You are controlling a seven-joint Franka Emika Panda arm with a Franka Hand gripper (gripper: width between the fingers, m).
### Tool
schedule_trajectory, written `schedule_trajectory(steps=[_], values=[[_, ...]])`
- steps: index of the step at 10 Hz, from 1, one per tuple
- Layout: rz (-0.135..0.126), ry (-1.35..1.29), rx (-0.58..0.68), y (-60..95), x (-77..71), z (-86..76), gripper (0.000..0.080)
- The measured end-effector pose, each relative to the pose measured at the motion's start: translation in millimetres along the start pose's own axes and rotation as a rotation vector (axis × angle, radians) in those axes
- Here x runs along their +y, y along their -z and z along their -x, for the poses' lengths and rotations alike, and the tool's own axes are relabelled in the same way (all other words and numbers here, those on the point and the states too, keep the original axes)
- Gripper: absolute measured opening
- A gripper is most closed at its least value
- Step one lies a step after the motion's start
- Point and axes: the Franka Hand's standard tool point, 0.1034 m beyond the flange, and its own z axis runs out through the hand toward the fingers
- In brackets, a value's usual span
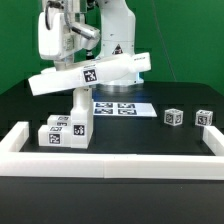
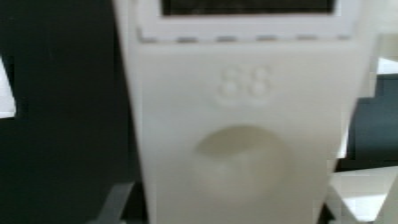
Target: Assemble chair
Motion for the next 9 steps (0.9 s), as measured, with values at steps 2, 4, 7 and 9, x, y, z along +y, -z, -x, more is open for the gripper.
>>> schedule_trajectory(steps=[2, 4, 7, 9], values=[[0.005, 0.002, -0.016, 3.0, 1.0, 1.4, 0.029], [0.01, 0.008, -0.01, 0.6, 1.5, 3.2, 0.029], [-0.022, 0.026, 0.059, -2.3, -8.2, 12.8, 0.029], [-0.022, 0.029, 0.057, -2.7, -7.5, 9.5, 0.029]])
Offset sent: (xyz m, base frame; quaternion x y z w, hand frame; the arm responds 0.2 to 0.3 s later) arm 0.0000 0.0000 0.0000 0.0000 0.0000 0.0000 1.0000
